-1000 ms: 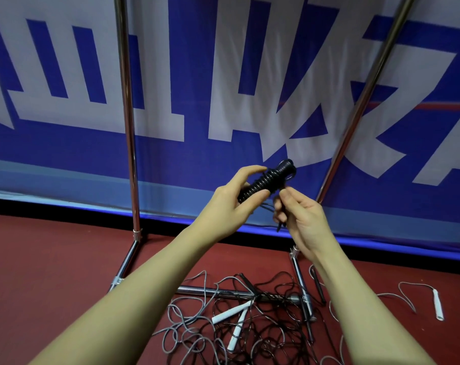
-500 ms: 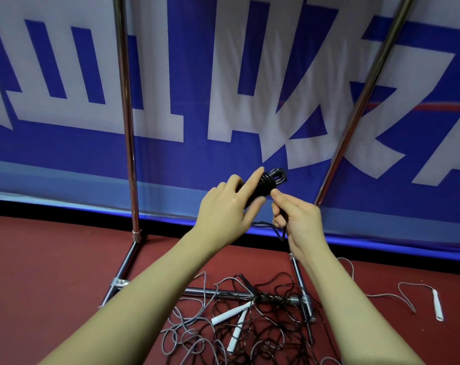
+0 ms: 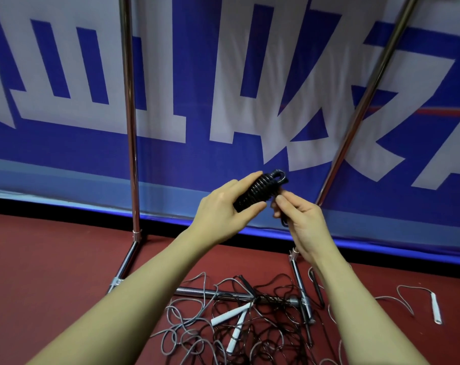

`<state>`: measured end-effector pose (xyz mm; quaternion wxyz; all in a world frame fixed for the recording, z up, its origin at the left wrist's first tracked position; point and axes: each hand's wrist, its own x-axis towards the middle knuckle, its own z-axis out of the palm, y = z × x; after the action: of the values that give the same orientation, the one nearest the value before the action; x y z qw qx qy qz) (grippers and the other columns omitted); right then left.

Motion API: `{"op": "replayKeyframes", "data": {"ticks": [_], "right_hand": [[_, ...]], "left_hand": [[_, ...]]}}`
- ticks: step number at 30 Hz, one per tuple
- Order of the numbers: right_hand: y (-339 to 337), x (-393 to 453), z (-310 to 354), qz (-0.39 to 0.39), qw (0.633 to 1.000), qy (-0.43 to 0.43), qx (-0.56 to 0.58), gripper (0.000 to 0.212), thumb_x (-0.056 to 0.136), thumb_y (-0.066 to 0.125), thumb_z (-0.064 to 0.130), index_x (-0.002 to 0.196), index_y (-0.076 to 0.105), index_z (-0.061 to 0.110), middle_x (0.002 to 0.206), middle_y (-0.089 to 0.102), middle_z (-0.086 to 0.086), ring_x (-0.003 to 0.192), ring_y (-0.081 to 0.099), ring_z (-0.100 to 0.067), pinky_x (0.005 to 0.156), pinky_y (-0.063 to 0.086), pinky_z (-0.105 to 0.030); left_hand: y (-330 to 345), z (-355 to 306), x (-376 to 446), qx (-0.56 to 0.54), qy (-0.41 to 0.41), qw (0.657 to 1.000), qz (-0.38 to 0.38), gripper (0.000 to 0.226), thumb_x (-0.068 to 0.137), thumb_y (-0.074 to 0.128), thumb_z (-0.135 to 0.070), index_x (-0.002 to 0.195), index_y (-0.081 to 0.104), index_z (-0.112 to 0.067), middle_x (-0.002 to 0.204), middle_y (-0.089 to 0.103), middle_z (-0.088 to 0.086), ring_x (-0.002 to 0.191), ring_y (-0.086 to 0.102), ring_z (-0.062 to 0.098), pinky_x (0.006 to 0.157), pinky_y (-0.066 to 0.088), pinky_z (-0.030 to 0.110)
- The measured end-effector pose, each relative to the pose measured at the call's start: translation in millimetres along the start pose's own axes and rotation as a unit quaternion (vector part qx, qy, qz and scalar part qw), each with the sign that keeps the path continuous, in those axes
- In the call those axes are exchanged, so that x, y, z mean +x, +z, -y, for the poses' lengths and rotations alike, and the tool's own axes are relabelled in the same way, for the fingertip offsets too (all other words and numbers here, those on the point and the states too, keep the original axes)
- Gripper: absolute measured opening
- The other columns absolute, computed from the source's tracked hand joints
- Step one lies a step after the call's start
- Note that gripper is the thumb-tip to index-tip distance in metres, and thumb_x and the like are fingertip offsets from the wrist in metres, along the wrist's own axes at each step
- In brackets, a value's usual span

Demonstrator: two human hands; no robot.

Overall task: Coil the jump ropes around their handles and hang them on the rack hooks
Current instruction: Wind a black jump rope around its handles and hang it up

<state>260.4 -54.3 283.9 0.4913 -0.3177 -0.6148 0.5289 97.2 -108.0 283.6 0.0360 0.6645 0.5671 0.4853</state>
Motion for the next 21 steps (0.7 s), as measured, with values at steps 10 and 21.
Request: {"op": "replayKeyframes", "data": {"ticks": [10, 21], "right_hand": [[10, -2, 6, 0.023, 0.998, 0.01, 0.062, 0.023, 0.094, 0.05, -0.001, 0.111, 0.063, 0.009, 0.07, 0.063, 0.003, 0.06, 0.049, -0.008, 0.064, 0.045, -0.018], [4, -4, 9, 0.058, 0.998, -0.005, 0.035, 0.013, 0.085, 0.061, 0.022, 0.082, 0.067, 0.011, 0.064, 0.05, 0.0, 0.056, 0.039, -0.009, 0.064, 0.036, -0.024]], "left_hand": [[6, 14, 12, 0.252, 0.16, 0.942, -0.154, 0.056, 0.087, 0.046, -0.042, 0.134, 0.048, -0.012, 0.094, 0.061, 0.01, 0.067, 0.055, 0.029, 0.053, 0.041, 0.032], [-4, -2, 2, -0.044, 0.025, 0.998, 0.038, 0.053, 0.075, 0.061, -0.058, 0.121, 0.039, -0.045, 0.088, 0.063, -0.022, 0.078, 0.061, 0.012, 0.077, 0.052, 0.036]]}}
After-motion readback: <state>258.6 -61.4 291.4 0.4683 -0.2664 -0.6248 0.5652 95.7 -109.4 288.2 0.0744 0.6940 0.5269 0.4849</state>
